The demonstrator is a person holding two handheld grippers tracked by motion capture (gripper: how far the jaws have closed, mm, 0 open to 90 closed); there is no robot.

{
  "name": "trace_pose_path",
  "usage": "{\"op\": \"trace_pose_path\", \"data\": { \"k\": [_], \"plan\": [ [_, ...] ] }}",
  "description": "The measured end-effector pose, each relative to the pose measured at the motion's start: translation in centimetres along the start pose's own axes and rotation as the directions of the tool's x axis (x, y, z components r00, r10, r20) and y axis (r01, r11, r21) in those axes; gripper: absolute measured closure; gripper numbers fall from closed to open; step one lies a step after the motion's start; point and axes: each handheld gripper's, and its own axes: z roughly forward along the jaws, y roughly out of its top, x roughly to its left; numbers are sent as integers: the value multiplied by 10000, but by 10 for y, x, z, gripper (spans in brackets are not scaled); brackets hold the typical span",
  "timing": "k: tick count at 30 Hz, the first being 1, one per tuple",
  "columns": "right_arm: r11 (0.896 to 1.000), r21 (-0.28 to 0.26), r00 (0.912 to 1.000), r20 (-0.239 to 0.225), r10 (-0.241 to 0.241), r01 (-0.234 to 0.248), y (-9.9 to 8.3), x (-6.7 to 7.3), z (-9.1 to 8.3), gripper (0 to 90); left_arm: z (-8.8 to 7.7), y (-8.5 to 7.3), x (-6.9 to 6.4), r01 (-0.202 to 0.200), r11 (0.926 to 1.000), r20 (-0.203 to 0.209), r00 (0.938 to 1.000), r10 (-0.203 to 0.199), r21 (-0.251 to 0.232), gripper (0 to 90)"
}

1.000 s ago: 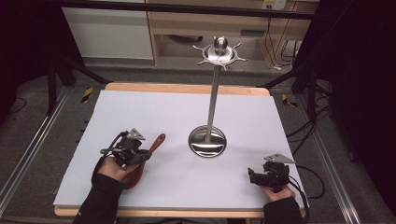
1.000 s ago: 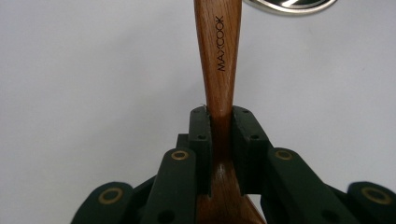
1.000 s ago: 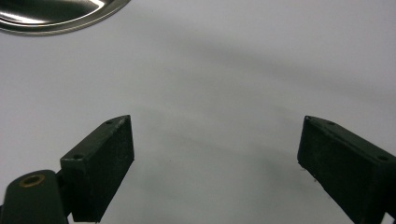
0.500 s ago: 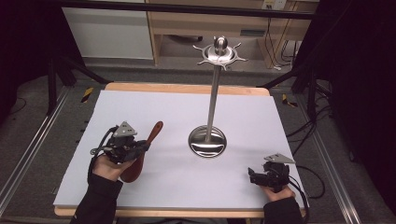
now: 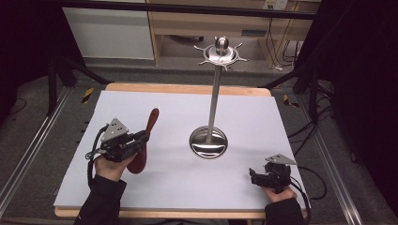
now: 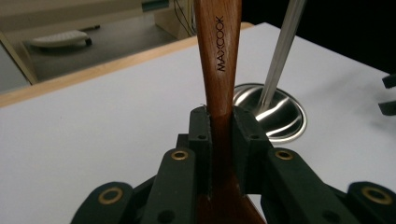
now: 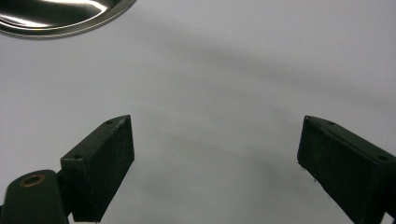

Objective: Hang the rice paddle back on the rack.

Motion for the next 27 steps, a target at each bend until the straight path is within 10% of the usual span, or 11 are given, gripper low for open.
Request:
{"op": "trace_pose_path", "data": {
  "k": [27],
  "plan": [
    [9999, -108, 9999, -50, -96, 95, 0, 0, 0, 113, 6, 28, -5, 290, 9875, 70, 9996, -283, -1547, 782]
  ]
}}
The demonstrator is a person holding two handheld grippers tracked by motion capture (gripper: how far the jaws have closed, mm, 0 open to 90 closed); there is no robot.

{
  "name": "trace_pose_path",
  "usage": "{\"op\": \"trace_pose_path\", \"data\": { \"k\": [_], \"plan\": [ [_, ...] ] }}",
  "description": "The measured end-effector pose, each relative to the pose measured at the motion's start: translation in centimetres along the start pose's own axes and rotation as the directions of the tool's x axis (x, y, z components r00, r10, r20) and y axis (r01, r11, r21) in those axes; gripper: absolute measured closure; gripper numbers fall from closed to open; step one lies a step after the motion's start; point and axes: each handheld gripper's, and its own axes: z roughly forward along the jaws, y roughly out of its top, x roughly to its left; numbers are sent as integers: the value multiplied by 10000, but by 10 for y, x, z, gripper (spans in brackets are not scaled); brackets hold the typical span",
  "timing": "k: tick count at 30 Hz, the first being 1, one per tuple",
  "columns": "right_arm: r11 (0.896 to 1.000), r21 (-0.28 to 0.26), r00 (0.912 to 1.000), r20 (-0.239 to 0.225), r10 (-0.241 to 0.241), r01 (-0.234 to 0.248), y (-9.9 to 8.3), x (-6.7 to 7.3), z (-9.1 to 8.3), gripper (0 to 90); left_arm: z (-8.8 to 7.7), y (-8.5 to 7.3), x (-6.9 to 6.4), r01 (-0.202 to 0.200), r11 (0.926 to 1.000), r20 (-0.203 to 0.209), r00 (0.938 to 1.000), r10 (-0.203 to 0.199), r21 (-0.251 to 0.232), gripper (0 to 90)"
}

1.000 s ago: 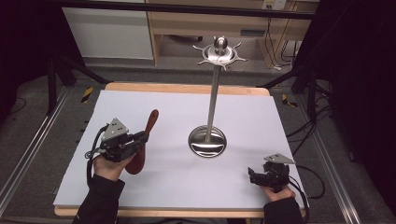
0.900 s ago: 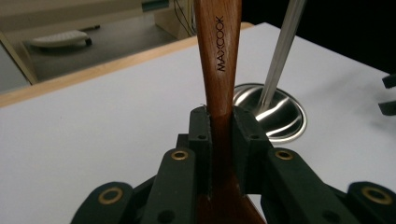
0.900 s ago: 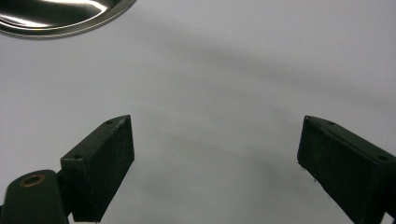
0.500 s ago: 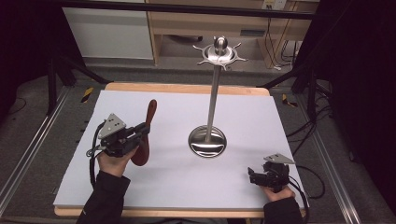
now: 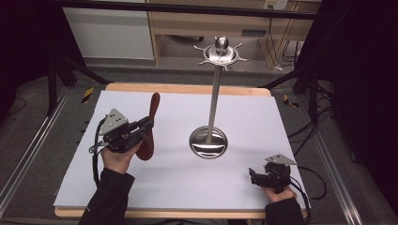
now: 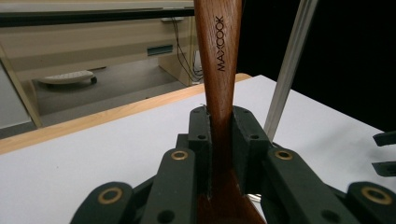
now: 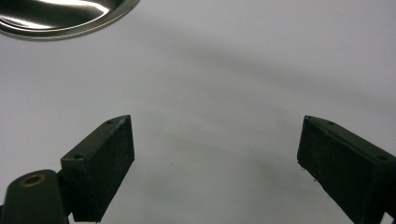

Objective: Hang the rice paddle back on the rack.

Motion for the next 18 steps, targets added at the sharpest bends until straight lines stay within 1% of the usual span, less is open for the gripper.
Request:
{"op": "trace_pose_path", "data": {
  "k": [3, 6, 7, 11, 18],
  "plan": [
    [10000, -38, 10000, -1, 64, -64, 0, 0, 0, 113, -1, 5, -2, -69, 9999, 105, 9999, 71, -113, 782],
    [10000, -31, 10000, -7, 44, -44, 0, 0, 0, 113, 0, 8, -5, -92, 9998, 156, 9998, 95, -193, 782],
    [10000, -28, 10000, 8, 34, -34, 0, 0, 0, 113, 0, 12, -6, -155, 9997, 223, 9996, 159, -214, 782],
    [10000, -34, 10000, 10, 28, -28, 0, 0, 0, 113, 0, 18, -10, -191, 9989, 303, 9993, 204, -420, 782],
    [10000, -37, 10000, 2, 67, -67, 0, 0, 0, 113, 3, 29, -15, -254, 9983, 511, 9983, 282, -529, 782]
  ]
}}
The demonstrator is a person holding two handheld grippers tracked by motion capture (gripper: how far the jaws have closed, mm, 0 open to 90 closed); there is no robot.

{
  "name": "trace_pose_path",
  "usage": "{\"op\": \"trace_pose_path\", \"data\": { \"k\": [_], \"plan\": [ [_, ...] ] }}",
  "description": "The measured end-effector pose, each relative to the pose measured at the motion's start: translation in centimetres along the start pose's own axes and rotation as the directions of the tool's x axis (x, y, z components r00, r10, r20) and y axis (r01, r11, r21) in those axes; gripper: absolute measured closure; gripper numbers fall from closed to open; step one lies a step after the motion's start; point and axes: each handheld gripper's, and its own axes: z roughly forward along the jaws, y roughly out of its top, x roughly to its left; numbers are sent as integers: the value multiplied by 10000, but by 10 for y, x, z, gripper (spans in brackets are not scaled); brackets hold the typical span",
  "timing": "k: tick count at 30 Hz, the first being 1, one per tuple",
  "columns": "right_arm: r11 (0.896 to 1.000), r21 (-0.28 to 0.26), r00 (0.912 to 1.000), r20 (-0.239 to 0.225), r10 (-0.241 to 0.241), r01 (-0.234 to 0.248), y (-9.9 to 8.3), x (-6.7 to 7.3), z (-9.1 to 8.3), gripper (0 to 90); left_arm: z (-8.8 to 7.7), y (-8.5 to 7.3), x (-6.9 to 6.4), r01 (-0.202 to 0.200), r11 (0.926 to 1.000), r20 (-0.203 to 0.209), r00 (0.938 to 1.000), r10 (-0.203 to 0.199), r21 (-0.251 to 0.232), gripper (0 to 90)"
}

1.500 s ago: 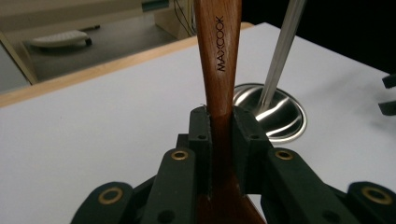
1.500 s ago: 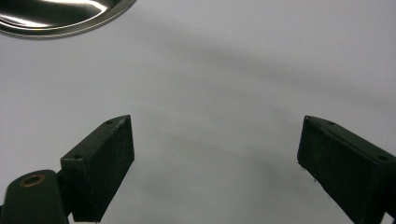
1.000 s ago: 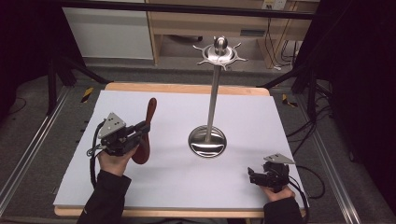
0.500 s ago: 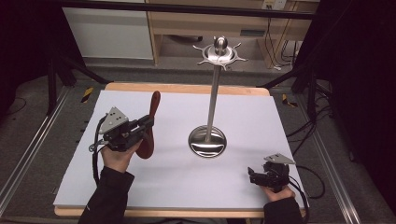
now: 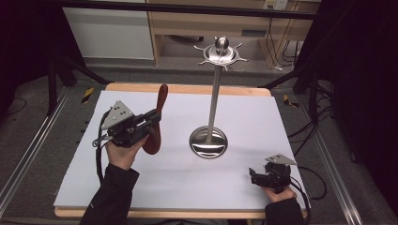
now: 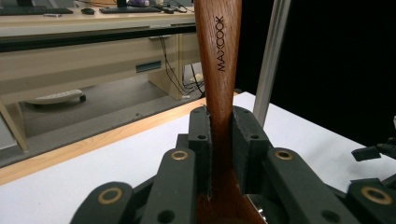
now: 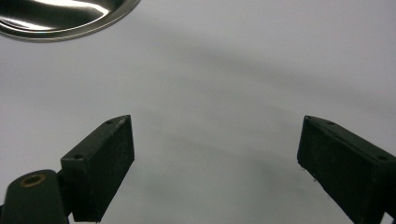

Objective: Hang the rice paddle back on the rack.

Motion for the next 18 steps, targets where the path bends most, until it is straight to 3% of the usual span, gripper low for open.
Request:
{"op": "trace_pose_path", "data": {
  "k": [18],
  "plan": [
    [10000, 1, 10000, 50, -20, 20, 0, -1, 0, 113, 4, 27, -16, -270, 9987, 463, 9985, 289, -427, 782]
  ]
}}
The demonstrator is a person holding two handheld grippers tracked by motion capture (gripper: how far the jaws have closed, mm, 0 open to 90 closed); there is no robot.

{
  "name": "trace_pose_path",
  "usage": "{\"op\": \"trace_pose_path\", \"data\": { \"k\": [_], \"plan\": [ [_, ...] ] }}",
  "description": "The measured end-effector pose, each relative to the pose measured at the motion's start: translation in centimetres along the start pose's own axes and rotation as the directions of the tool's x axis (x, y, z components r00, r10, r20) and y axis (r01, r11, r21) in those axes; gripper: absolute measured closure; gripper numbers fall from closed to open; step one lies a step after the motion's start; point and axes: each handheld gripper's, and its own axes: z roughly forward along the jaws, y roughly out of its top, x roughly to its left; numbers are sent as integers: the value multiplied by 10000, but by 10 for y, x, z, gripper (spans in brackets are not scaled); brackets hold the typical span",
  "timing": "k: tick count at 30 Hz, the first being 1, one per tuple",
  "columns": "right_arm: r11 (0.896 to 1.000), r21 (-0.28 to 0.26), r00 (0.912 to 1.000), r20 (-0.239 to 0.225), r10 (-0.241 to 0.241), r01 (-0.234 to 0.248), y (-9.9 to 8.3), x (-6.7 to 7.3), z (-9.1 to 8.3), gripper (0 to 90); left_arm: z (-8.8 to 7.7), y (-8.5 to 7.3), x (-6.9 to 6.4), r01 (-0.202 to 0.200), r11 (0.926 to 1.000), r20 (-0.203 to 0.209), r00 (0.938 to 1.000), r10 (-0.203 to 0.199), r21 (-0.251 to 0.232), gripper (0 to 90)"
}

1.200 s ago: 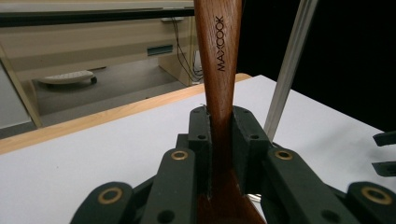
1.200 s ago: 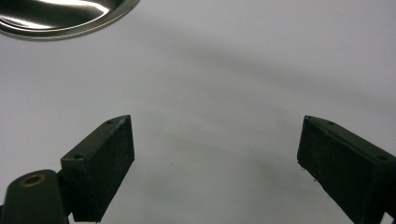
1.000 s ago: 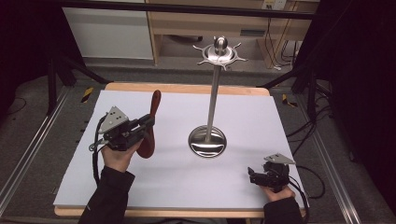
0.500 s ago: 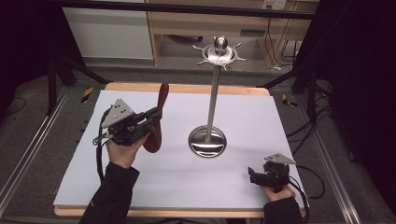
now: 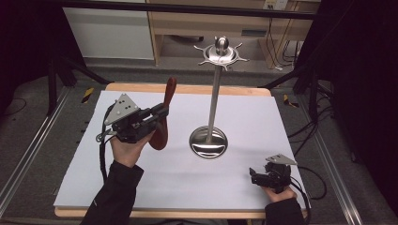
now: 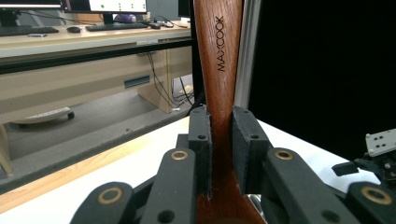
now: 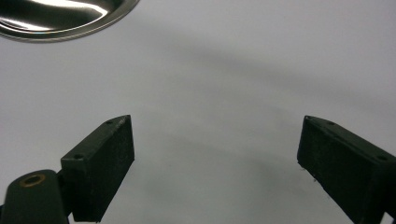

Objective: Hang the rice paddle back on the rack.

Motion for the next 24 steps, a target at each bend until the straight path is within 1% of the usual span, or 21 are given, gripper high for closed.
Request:
{"op": "trace_pose_path", "data": {
  "k": [4, 7, 16, 17, 18, 19, 22, 24],
  "plan": [
    [10000, -3, 10000, -4, 3, -3, 0, 0, 0, 113, 2, 5, -1, 102, 9999, 74, 9999, -102, -14, 782],
    [10000, 6, 10000, -28, 23, -23, 0, 0, 0, 113, 4, 8, -5, 168, 9999, 115, 9998, -168, -27, 782],
    [10000, -26, 10000, -18, 52, -52, 0, 0, 0, 113, 9, 22, -10, -24, 9998, 167, 9999, 27, -197, 782],
    [10000, -24, 10000, -21, 54, -54, 0, 0, 0, 113, 9, 23, -12, 207, 9997, 352, 9992, -203, -111, 782],
    [10000, -23, 10000, -24, 56, -56, 0, 0, 0, 113, 9, 24, -12, 255, 9996, 362, 9990, -251, -112, 782],
    [10000, -26, 10000, -28, 58, -58, 0, 0, 0, 113, 10, 26, -12, 118, 9998, 313, 9994, -114, -140, 782],
    [10000, -25, 10000, -32, 74, -74, 0, 0, -1, 113, 11, 28, -12, 122, 9995, 327, 9994, -112, -306, 782],
    [10000, -20, 10000, -31, 57, -57, 0, -1, -1, 114, 12, 30, -13, 33, 9995, 315, 9995, -23, -324, 782]
  ]
}}
